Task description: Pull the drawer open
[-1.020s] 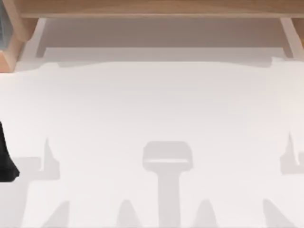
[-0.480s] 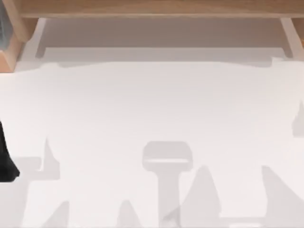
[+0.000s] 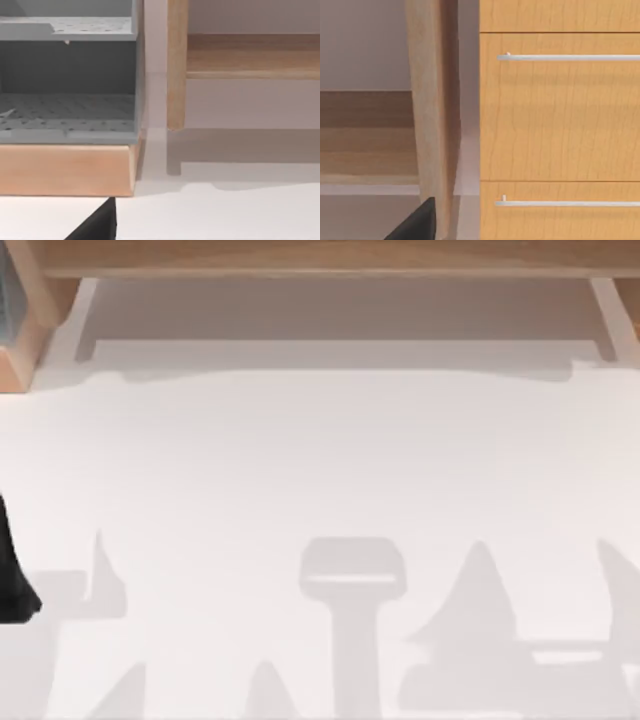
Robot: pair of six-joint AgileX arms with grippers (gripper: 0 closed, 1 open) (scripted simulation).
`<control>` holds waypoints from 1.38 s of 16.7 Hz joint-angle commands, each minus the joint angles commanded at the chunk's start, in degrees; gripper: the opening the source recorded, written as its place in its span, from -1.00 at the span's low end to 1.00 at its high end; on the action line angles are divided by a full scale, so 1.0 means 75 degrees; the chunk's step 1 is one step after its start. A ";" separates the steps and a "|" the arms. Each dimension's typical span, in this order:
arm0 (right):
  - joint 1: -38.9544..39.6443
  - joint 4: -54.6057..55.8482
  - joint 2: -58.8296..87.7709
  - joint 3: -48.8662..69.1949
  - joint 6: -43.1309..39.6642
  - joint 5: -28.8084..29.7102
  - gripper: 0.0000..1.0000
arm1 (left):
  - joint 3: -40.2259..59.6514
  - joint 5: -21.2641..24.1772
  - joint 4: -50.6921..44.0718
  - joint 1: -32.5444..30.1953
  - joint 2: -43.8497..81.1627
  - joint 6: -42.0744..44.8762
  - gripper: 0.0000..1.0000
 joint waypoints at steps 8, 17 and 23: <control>0.0026 0.0272 0.0468 0.0277 -0.0506 -0.0009 1.00 | 0.0000 0.0000 0.0000 0.0000 0.0000 0.0000 1.00; 0.0030 0.2380 0.4942 0.2640 -0.6074 0.0076 1.00 | 0.0000 0.0000 0.0000 0.0000 0.0000 0.0000 1.00; 0.0174 0.3706 0.7901 0.4220 -1.0373 0.0334 1.00 | 0.0000 0.0000 0.0000 0.0000 0.0000 0.0000 1.00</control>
